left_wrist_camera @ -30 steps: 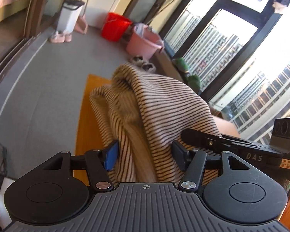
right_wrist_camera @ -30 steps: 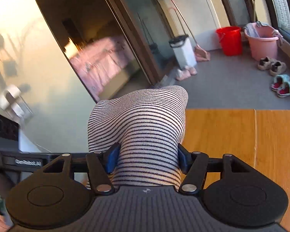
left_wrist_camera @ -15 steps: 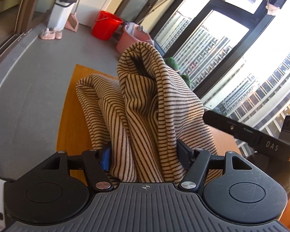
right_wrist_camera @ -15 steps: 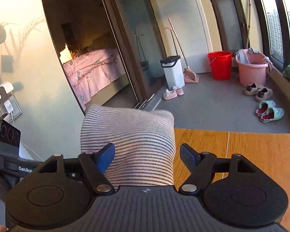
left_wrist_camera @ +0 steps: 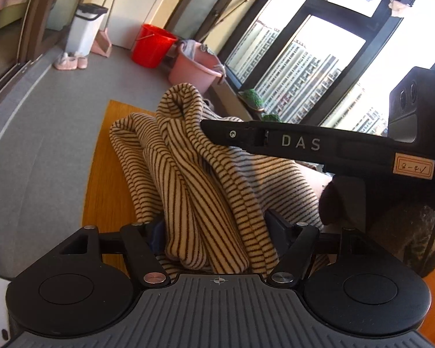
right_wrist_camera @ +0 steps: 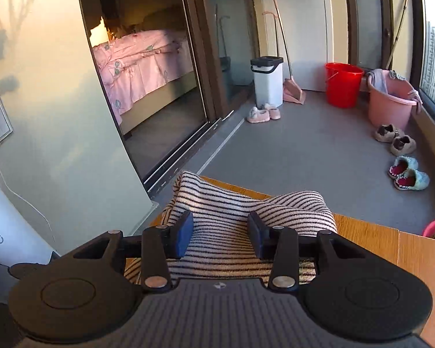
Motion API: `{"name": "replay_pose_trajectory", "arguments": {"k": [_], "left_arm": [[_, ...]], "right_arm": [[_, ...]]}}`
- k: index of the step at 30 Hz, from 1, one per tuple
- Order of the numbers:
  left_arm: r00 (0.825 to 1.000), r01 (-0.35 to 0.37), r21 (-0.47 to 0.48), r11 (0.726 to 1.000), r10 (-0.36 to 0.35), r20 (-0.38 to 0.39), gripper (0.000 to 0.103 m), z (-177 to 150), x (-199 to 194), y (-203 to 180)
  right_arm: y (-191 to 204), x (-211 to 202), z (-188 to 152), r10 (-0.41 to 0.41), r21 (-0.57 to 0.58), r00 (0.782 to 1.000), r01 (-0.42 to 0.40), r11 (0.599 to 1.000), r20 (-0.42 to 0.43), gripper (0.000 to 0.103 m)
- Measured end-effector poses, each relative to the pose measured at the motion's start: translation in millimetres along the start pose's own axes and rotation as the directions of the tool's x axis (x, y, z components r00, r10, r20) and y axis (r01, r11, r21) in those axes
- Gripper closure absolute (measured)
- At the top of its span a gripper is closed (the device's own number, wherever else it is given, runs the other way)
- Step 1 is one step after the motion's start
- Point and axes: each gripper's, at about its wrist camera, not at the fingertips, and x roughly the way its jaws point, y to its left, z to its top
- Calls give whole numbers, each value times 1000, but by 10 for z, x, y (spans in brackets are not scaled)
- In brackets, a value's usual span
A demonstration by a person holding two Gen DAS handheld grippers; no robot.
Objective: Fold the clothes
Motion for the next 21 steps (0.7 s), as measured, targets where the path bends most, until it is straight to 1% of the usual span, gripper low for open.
{"name": "replay_pose_trajectory", "arguments": {"k": [2, 3, 4, 6, 7, 8, 11, 13, 15, 17, 18, 19, 20, 21], "left_arm": [[1000, 5, -12, 1000, -5, 5, 28, 15, -57, 1], [1000, 8, -17, 1000, -8, 8, 29, 23, -86, 2], [999, 14, -14, 1000, -14, 31, 29, 48, -158, -11], [996, 37, -14, 999, -36, 85, 29, 115, -296, -42], [993, 55, -20, 998, -53, 109, 29, 157, -349, -58], [989, 73, -26, 997, -69, 134, 29, 198, -403, -74], [987, 76, -18, 997, -73, 141, 26, 270, -358, -141], [987, 77, -13, 997, -74, 142, 22, 316, -319, -187], [989, 54, -35, 998, -48, 139, 22, 340, -237, -144], [989, 45, -77, 996, -34, 143, 22, 349, -195, -67], [989, 49, -99, 994, -34, 147, 22, 342, -196, -24], [988, 46, -111, 993, -29, 153, 22, 321, -232, 13], [987, 41, -122, 992, -22, 158, 21, 298, -275, 48], [986, 37, -133, 990, -15, 164, 20, 274, -318, 83]], "right_arm": [[11, 14, -14, -17, -8, 1000, 17, 1000, -8, 63], [17, 21, -22, -25, -11, 1000, 25, 1000, -12, 61], [20, 21, -30, -33, -15, 999, 33, 999, -14, 59], [-94, -236, -88, -46, 1, 997, 46, 999, 66, 48], [-150, -361, -118, -53, 9, 993, 53, 999, 104, 47], [-203, -431, -179, -66, 17, 992, 65, 998, 111, 47], [-359, -642, -363, -104, 41, 986, 99, 994, 133, 47], [-336, -817, -577, -75, 28, 985, 72, 997, 157, 43], [-128, -928, -786, -33, -66, 987, 44, 997, 159, 30], [84, -1034, -993, 7, -162, 988, 19, 987, 155, 24], [263, -988, -1066, -4, -249, 990, 40, 968, 143, 23], [440, -941, -1139, -17, -335, 991, 61, 940, 133, 23], [605, -867, -1198, -43, -420, 989, 100, 902, 142, 23], [744, -799, -1251, -74, -488, 982, 152, 859, 175, 23]]}}
